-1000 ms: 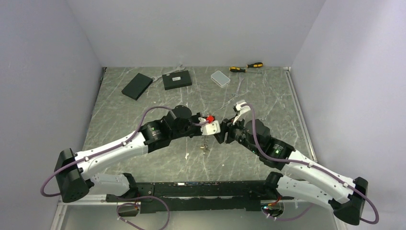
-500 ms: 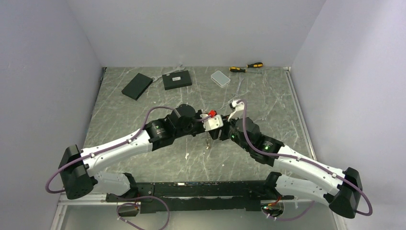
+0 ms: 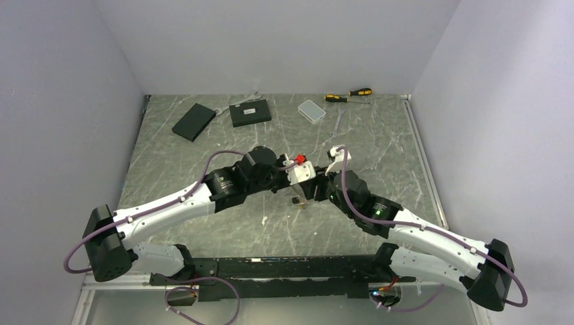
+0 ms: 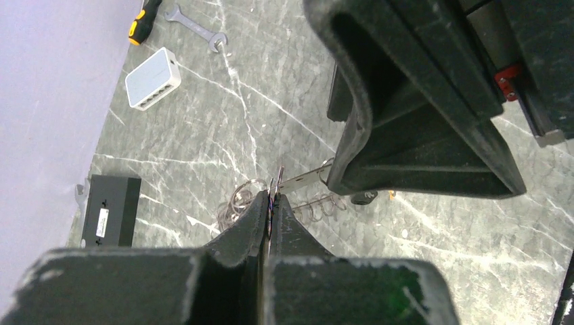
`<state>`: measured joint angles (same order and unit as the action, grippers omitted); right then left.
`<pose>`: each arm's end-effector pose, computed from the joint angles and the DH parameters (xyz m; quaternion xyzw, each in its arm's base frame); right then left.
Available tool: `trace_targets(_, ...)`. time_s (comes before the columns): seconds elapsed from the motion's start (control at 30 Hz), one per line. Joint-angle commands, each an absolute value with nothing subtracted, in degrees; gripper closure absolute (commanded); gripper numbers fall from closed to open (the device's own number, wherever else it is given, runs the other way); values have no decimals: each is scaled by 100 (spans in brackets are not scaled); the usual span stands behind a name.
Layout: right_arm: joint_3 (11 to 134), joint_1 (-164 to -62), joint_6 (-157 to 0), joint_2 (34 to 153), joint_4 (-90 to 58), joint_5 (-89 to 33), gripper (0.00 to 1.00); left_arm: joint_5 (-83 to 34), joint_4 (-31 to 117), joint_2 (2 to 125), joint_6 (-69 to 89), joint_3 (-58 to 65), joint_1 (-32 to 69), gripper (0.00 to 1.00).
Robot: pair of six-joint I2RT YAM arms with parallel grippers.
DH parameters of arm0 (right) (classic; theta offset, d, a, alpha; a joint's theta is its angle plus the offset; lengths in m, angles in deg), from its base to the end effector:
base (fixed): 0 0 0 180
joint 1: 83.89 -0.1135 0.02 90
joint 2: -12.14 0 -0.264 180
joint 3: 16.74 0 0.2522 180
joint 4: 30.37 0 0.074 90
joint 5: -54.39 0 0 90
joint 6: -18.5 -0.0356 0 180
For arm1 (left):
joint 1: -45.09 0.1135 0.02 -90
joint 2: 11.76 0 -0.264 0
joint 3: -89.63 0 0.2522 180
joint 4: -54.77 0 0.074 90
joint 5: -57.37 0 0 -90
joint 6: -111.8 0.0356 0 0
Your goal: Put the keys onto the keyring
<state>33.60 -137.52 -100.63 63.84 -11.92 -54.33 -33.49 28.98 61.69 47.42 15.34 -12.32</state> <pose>0.1336 0.1622 0.2782 -0.0799 0.8088 0.2752 0.5136 0.1601 -0.2494 0.3240 0.5558 0.6340 -0.1412 0.5188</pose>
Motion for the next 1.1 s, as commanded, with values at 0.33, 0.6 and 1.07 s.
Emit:
trace_targets(0.33,3643,-13768,-8058,5398,-658,-4321,46,-2928,2420,5879,5182,1024,-1230,100)
trace_targets(0.6,3536,-13768,-6634,4735,-786,-2540,45,-2484,2281,5822,5380,944,-1231,100)
trace_targets(1.07,3816,-13768,-5132,5085,-960,-2600,50,-1889,2269,5565,5474,1049,-1230,100)
